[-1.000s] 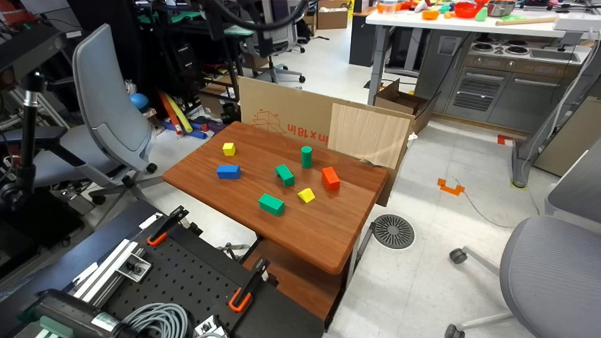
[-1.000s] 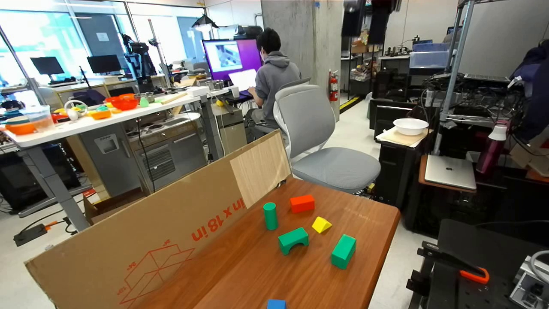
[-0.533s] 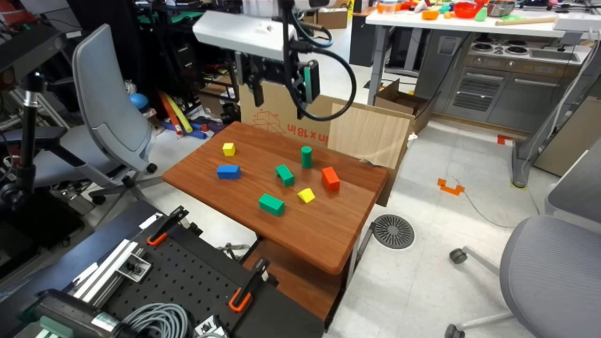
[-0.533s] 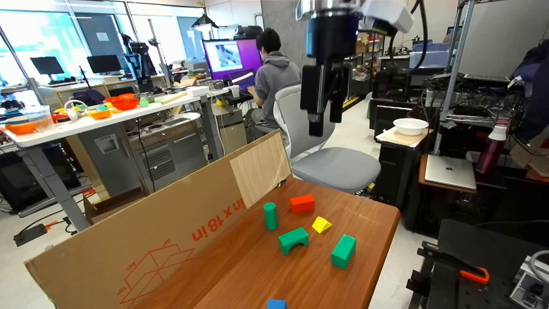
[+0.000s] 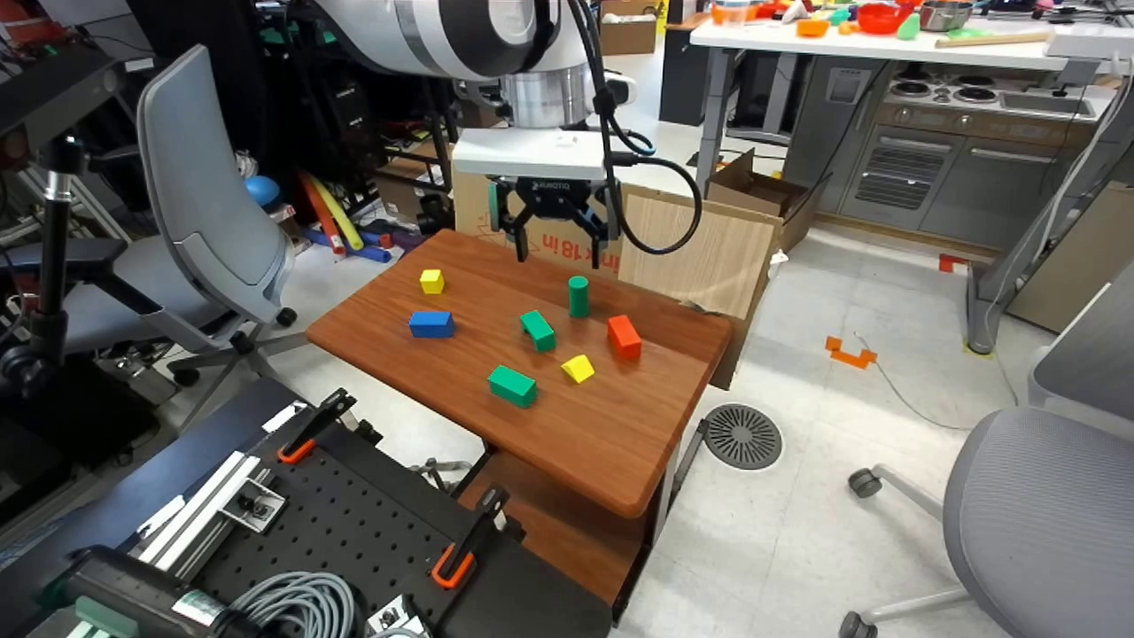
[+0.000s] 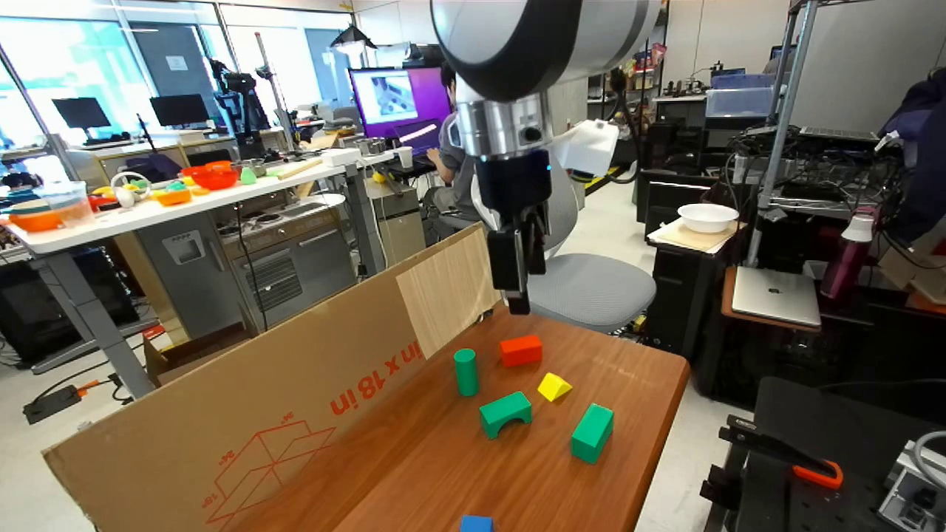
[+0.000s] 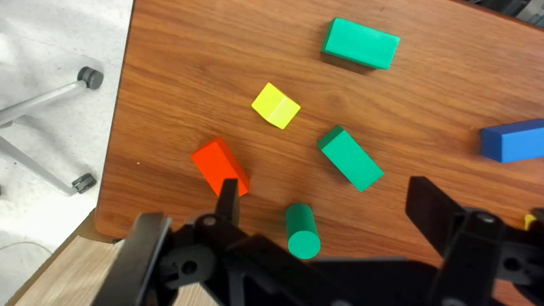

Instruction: Move the green rectangular block to the left

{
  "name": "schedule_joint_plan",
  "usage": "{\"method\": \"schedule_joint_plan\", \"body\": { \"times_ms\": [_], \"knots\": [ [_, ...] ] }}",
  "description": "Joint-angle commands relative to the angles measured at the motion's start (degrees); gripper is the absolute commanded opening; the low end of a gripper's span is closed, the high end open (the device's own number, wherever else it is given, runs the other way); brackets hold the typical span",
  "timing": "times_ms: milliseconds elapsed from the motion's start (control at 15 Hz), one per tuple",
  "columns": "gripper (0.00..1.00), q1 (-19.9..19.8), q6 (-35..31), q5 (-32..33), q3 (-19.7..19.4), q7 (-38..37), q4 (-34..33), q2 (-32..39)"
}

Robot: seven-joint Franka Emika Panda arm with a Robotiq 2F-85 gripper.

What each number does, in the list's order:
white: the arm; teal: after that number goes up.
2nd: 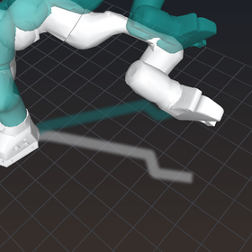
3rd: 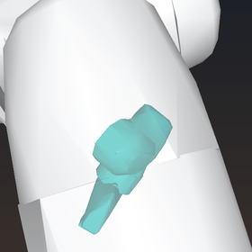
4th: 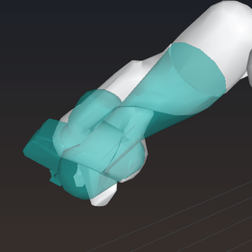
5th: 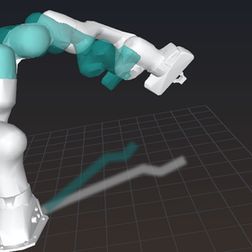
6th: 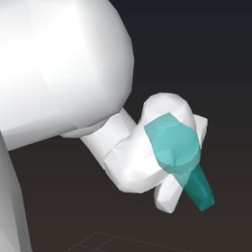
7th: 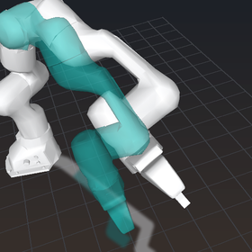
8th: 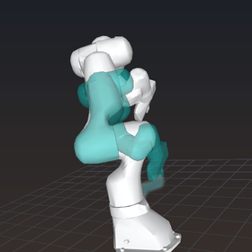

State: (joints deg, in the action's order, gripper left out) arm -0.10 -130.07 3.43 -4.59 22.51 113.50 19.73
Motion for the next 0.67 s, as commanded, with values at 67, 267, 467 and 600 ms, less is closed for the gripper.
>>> {"method": "schedule_joint_plan", "body": {
  "times_ms": [67, 267, 467, 600],
  "knots": [
    [1.00, -0.5, -1.2, 8.8, 2.3, 2.6, -6.8, 7.5],
    [1.00, -0.7, -0.8, 12.0, 3.9, 5.9, -9.7, 11.2],
    [1.00, -1.4, -0.1, 12.0, 5.7, 9.8, -11.8, 13.9],
    [1.00, -1.8, 0.6, 10.9, 6.8, 11.8, -12.2, 14.7]
  ]
}}
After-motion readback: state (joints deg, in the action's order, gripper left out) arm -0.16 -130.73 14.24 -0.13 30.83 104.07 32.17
